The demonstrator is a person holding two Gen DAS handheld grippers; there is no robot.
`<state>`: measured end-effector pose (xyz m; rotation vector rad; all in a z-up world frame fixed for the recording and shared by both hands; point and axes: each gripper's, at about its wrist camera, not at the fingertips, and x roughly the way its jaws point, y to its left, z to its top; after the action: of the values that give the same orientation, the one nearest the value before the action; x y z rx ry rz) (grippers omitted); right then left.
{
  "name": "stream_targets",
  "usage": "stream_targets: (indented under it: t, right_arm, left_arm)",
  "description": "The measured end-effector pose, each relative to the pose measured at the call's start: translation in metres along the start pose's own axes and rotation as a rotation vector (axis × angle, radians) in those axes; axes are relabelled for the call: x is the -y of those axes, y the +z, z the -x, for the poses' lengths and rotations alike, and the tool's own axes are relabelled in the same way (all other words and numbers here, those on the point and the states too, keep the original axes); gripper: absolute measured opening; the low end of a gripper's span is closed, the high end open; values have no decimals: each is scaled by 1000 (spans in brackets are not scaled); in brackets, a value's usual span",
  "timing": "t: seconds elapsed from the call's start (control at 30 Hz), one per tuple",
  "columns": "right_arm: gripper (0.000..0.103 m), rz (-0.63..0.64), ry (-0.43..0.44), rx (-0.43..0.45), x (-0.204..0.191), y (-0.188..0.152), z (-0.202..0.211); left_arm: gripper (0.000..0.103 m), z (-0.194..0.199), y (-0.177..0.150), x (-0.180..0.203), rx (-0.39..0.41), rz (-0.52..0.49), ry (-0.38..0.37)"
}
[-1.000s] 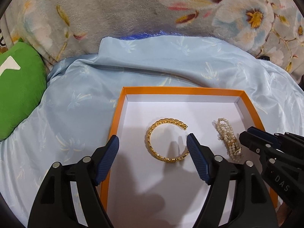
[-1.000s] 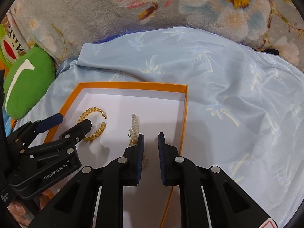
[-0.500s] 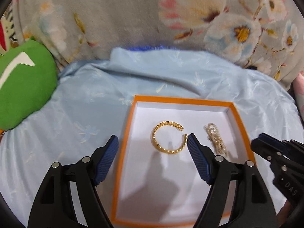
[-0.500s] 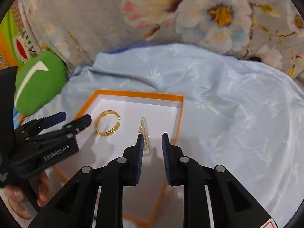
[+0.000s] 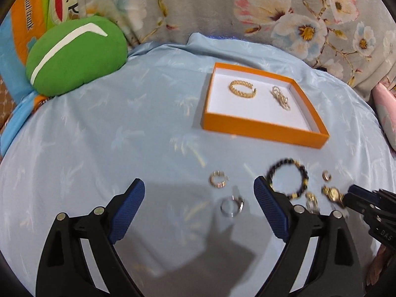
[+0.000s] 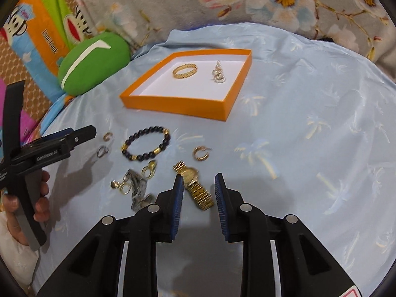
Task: Organize jewelry
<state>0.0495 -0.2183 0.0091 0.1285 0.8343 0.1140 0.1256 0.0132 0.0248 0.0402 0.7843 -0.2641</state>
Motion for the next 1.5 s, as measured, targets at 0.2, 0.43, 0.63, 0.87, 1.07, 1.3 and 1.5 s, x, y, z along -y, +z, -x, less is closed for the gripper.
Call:
stream_targets:
  t: [0.2, 0.43, 0.63, 0.87, 1.07, 1.3, 1.5]
  right_arm:
    - [28, 18, -23, -33, -11, 0, -12]
    - [28, -1, -30, -33, -11, 2, -15]
    - [15, -43, -56, -21, -6, 2, -13]
    - [11, -97, -61, -4, 2, -4, -5]
    - [11, -114, -72, 13, 5, -14, 7]
    - [11, -145, -77, 15, 13, -26, 19]
    - [11, -132, -73, 3, 10, -30, 20]
  left_arm:
    - [87, 10, -18, 7, 16, -17, -14]
    - [87, 9, -20, 11, 13, -32, -16]
    - [87, 8, -20, 11, 11, -30, -22]
    - [87, 7, -19, 35, -11, -53, -81]
    - [87, 13, -30, 60, -32, -88, -128]
    - [87, 24, -43, 79, -25, -128, -123]
    - [87, 10, -21, 78, -29, -104, -122]
